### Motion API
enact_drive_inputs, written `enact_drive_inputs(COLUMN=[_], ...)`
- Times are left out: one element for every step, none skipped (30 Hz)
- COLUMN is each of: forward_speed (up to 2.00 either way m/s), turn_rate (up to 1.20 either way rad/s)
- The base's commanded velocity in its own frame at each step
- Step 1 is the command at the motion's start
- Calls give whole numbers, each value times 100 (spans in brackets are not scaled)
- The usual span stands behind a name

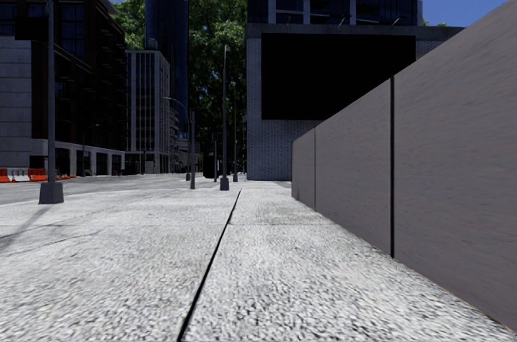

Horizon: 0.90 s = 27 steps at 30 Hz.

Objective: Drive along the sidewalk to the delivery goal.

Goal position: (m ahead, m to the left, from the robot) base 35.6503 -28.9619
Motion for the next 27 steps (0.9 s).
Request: enact_drive_inputs(forward_speed=[200, 200, 200, 200, 200, 200, 200, 200, 200, 200, 200, 200, 200, 200, 200, 200, 200, 200, 200, 200, 200, 200, 200, 200, 200, 200, 200], turn_rate=[13, 13, 15, 16, 17, 17, 17, 17, 17, 17, 17, 17, 17, 17, 17, 11, 2, 0, 0, 0, 0, 0, 4, 4, 17, 26, 27])
